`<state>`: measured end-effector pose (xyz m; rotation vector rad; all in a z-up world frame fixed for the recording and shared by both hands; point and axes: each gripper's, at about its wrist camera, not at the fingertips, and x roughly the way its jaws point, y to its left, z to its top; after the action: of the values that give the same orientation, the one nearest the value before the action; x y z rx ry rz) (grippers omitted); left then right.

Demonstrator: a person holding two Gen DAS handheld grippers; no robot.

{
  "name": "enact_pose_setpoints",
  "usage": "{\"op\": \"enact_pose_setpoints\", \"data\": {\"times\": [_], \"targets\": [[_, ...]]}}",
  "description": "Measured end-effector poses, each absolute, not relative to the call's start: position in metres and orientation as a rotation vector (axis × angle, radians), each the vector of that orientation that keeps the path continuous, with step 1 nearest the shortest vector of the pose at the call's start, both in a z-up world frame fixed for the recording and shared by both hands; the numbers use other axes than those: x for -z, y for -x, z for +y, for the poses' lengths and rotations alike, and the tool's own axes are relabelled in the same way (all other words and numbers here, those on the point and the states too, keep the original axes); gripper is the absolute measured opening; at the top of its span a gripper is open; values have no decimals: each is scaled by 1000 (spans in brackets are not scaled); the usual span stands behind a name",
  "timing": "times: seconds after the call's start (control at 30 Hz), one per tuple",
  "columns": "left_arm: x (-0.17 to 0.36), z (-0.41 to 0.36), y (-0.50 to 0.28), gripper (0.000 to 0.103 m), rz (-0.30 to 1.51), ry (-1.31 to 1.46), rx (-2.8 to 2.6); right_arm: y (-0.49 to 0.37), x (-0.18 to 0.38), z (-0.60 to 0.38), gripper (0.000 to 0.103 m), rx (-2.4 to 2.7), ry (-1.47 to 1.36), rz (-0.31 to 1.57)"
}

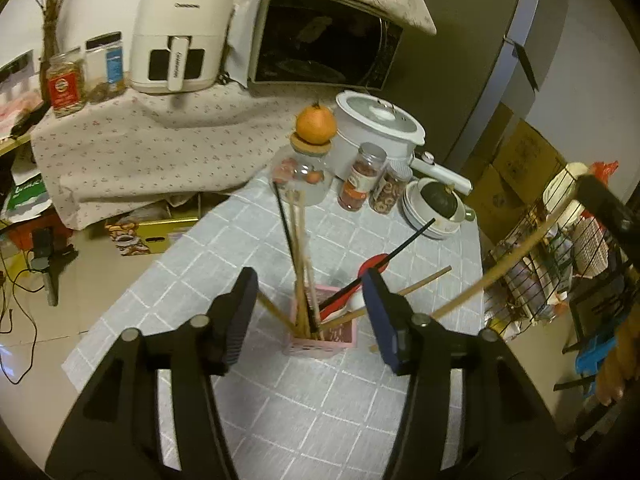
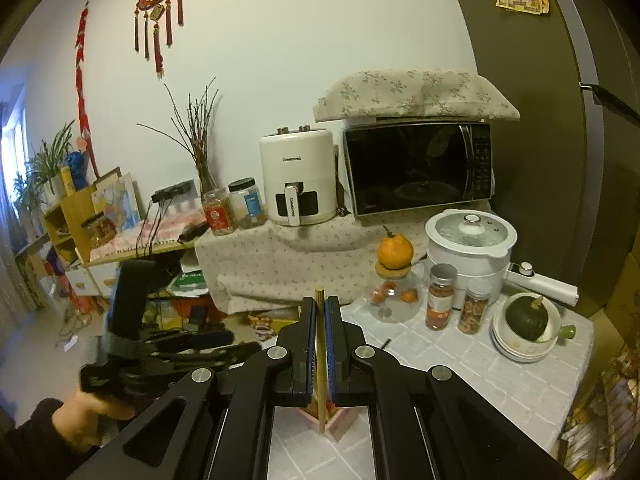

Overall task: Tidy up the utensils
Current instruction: 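Lower the right tool's chopstick into the basket and open the right tool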

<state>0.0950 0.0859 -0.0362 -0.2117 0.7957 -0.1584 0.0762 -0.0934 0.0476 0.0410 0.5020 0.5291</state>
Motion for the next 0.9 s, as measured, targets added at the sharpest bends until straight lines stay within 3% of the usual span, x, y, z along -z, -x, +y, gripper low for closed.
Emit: {"op": "enact_pose_setpoints", "data": {"times": [0.8, 0.9], "targets": [[61, 109, -68, 62, 878, 188, 159, -108, 11, -47, 5, -467, 104, 599], [60, 105, -66, 64, 875, 184, 161, -108, 15, -47, 8, -456, 116, 619]]}}
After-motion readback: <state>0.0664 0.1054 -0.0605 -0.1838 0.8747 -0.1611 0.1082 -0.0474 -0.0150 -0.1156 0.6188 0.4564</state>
